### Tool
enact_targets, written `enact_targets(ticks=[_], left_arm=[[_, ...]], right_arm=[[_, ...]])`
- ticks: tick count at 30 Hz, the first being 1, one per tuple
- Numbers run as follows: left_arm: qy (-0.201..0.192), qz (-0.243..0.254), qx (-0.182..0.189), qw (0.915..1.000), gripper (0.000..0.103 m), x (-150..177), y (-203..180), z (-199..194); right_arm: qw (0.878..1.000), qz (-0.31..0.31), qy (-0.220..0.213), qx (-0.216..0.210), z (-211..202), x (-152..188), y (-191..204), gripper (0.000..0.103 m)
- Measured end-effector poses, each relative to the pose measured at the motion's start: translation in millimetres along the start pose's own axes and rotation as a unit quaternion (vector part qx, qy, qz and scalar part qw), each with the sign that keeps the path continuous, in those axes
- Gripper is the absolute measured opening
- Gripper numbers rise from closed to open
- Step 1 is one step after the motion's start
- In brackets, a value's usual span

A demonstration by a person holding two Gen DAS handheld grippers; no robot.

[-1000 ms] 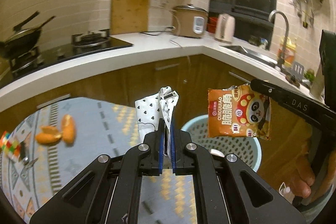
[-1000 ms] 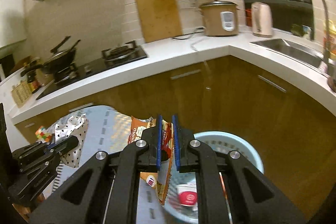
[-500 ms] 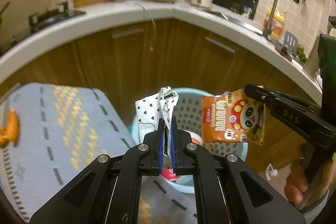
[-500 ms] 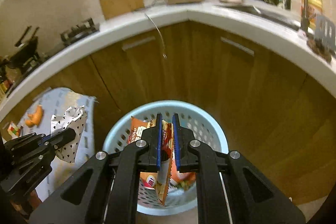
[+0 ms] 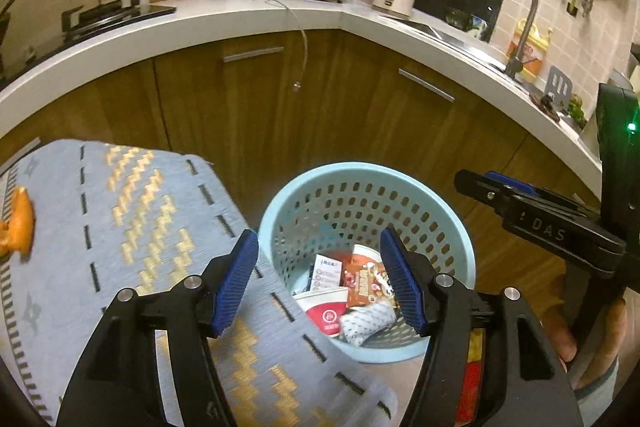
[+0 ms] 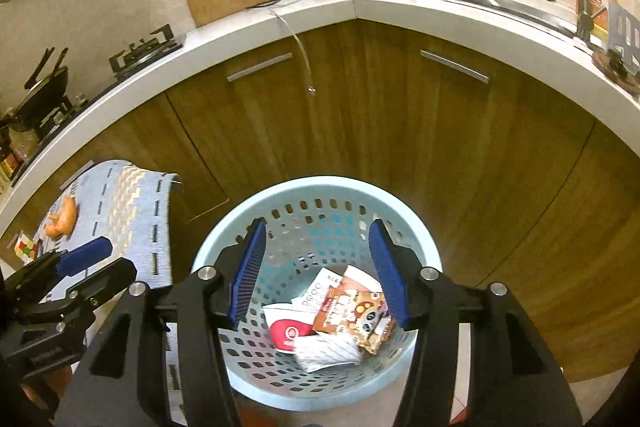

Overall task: Collect trash
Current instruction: 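Grasp the split bread roll with the right tool while the left tool grasps the long bread roll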

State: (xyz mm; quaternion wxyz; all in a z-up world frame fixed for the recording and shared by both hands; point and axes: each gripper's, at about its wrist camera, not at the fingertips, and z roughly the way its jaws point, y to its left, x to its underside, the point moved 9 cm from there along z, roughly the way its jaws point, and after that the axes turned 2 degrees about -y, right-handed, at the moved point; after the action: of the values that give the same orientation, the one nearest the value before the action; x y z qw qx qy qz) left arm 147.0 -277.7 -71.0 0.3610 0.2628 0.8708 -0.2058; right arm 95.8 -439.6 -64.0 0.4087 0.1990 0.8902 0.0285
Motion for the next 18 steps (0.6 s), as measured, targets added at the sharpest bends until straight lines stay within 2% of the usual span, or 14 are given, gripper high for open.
enact_targets(ticks=[12, 18], left_arm=[[-0.044, -0.039, -0.049, 0.9970, 0.062, -4.2, 57.1, -48.4], [-0.067, -0.080, -0.089, 0.9905, 0.062, -5.0, 107.4, -79.3]], right_arm=[[0.997, -0.057, -0.020, -0.049, -12.2, -14.5, 81.5, 0.053], [0.993, -0.089, -0.016, -0.081, -10.9, -9.9, 135.6, 0.053]])
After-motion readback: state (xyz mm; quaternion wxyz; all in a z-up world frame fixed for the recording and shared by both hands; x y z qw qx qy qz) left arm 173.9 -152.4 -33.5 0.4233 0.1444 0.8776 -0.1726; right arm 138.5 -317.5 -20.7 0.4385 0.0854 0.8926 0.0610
